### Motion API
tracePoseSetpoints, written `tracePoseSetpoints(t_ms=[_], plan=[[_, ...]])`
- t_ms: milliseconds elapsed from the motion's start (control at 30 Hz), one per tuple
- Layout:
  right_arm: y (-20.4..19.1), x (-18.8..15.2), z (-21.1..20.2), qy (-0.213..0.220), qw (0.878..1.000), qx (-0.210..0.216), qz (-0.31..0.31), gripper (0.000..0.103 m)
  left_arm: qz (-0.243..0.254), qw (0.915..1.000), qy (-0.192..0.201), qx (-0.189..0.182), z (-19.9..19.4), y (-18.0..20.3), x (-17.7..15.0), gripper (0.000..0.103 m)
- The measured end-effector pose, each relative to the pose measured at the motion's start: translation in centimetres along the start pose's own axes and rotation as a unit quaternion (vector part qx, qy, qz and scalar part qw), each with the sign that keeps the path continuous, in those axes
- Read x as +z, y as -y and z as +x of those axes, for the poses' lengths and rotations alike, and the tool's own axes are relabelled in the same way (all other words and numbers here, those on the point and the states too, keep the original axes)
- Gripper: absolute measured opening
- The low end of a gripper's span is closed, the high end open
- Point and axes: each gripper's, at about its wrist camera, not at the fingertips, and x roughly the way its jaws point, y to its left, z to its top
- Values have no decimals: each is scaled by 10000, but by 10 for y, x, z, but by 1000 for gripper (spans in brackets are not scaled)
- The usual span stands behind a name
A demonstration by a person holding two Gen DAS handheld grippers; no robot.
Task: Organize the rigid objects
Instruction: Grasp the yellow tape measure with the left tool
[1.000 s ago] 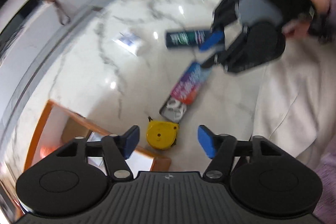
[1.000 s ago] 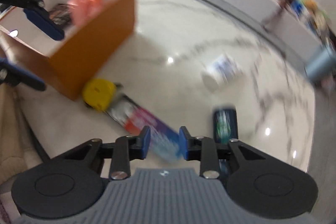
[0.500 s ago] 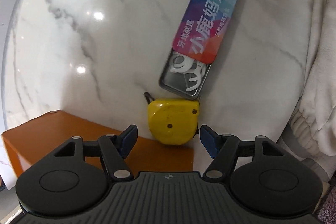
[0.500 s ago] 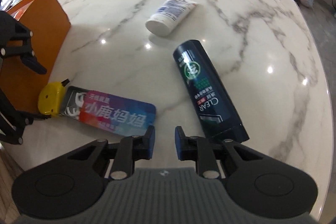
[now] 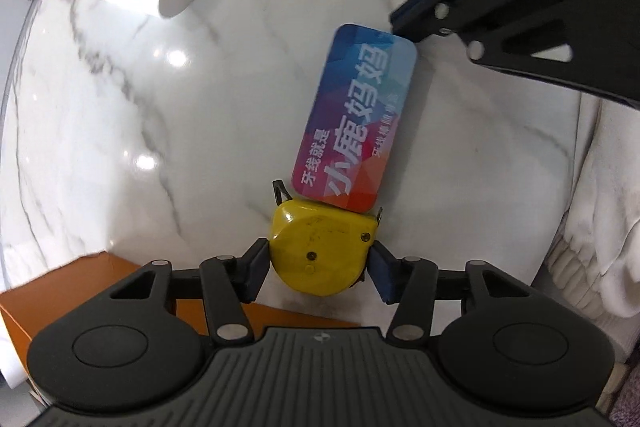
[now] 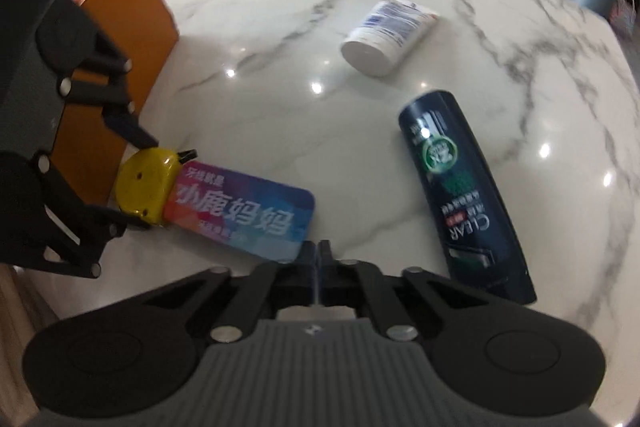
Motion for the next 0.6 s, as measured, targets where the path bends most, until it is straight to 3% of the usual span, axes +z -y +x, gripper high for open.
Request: tracePoseSetpoints(t_ms=[200, 600], plan=[[10, 0, -1, -28, 9997, 55, 235, 1, 97, 9998, 174, -26, -1, 4, -8, 61], [23, -7, -8, -458, 9987, -191, -139, 1, 380, 9972, 625, 181, -6, 26, -18, 60]])
